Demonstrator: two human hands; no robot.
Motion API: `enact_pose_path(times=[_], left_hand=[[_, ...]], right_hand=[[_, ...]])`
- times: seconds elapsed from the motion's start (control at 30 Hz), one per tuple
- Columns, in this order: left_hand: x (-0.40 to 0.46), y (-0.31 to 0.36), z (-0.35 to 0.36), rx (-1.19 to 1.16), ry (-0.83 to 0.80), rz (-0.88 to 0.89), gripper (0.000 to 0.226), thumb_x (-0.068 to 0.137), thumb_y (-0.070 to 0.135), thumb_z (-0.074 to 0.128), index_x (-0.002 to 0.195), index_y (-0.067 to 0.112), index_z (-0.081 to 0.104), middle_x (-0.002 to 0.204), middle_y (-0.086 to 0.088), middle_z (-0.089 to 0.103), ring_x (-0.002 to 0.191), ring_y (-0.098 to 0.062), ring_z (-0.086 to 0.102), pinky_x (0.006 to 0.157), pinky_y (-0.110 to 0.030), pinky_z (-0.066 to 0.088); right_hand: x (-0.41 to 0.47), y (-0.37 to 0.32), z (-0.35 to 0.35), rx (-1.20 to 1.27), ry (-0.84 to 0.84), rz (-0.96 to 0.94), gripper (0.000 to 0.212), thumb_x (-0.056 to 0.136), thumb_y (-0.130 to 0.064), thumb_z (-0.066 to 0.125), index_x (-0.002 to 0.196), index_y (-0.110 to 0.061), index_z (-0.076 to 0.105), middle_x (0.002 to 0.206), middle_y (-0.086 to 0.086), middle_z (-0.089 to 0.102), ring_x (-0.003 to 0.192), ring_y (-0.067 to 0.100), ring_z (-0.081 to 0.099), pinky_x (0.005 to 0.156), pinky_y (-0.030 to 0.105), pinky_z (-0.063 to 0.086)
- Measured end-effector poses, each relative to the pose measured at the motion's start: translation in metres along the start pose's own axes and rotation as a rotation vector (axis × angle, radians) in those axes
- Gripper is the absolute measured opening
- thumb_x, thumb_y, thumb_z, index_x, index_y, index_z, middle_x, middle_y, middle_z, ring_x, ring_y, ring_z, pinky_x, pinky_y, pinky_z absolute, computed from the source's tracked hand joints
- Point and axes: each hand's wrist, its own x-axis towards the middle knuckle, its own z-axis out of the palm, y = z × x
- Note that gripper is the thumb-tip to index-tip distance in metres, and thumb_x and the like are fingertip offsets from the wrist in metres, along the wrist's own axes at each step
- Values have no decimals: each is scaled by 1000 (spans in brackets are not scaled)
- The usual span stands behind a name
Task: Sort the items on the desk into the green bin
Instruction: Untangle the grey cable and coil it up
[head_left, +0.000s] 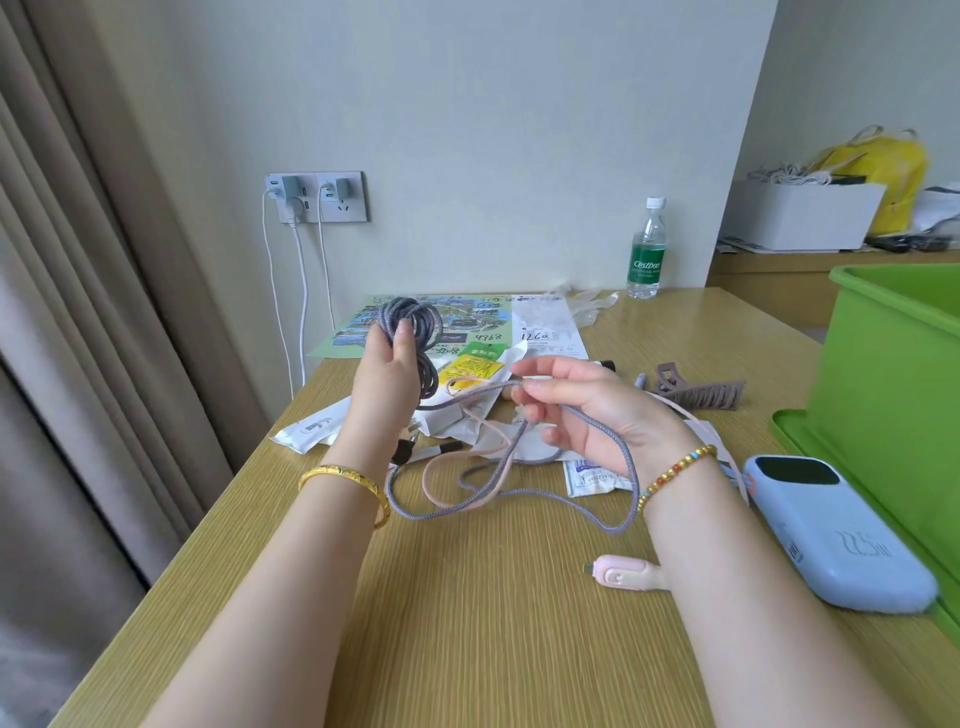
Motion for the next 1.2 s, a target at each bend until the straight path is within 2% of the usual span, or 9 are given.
enact_pose_path(times=[0.13, 0.27, 0.4, 0.57, 0.67, 0.73, 0.93, 1.03, 1.2], left_hand=[[2, -5, 7, 138, -97, 79, 24, 99, 33, 33, 91, 11, 39, 71, 0, 48, 75, -25, 46, 64, -32, 32], [-5, -5, 11, 303, -281, 213, 30, 98, 34, 37, 76, 13, 39, 62, 0, 42, 59, -17, 40, 52, -24, 31], [-16, 0, 12, 213, -512, 311, 33, 95, 42, 40, 70, 21, 43, 58, 10, 41, 53, -2, 40, 53, -15, 33], [-21, 0, 9, 235, -732, 324, 11, 85, 32, 63, 93, 32, 54, 75, 21, 63, 72, 4, 57, 64, -8, 42], [-22, 2, 10, 269, -713, 319, 12, 93, 24, 50, 94, 14, 56, 82, -5, 66, 76, -17, 56, 72, -28, 47], [-21, 3, 10, 241, -654, 289, 21, 96, 24, 43, 96, 7, 55, 81, -9, 65, 75, -20, 56, 72, -36, 44], [-11, 6, 7, 202, -251, 131, 35, 98, 33, 37, 70, 12, 38, 60, -3, 47, 57, -14, 45, 50, -19, 34], [-8, 6, 2, 124, -314, 74, 39, 97, 42, 35, 86, 7, 49, 74, -8, 65, 65, -20, 54, 62, -28, 41], [-12, 9, -3, -288, -464, 49, 37, 99, 39, 33, 93, 11, 57, 62, 4, 70, 47, -8, 58, 44, -17, 45]], right_hand=[[0, 2, 4, 16, 11, -96, 15, 90, -4, 52, 92, -16, 62, 76, -3, 73, 56, 3, 62, 45, 14, 47], [3, 3, 9, -27, 112, -211, 13, 91, -6, 53, 88, -15, 62, 62, -5, 68, 43, 2, 50, 42, 13, 41], [2, 2, 12, -101, 219, -300, 14, 92, -6, 52, 85, -16, 57, 52, -7, 60, 38, 3, 41, 39, 13, 33], [1, -1, 14, -158, 311, -369, 13, 90, -9, 56, 80, -17, 56, 49, -7, 54, 39, 5, 37, 37, 15, 30], [1, -1, 13, -210, 303, -363, 11, 89, -9, 58, 82, -17, 56, 51, -8, 54, 45, 6, 39, 39, 16, 33], [1, -1, 13, -258, 288, -354, 11, 89, -7, 56, 85, -17, 56, 54, -8, 56, 48, 5, 43, 41, 15, 36], [2, 0, 8, -282, 457, -352, 12, 93, -13, 52, 81, -11, 56, 54, -4, 46, 36, 2, 39, 41, 14, 38], [0, -4, 5, 6, 423, -370, 18, 93, -22, 53, 78, -12, 56, 41, -11, 34, 34, 4, 27, 40, 15, 37], [-1, -6, 3, 240, 392, -373, 20, 94, -24, 51, 78, -13, 53, 39, -12, 31, 32, 1, 22, 33, 14, 20]])
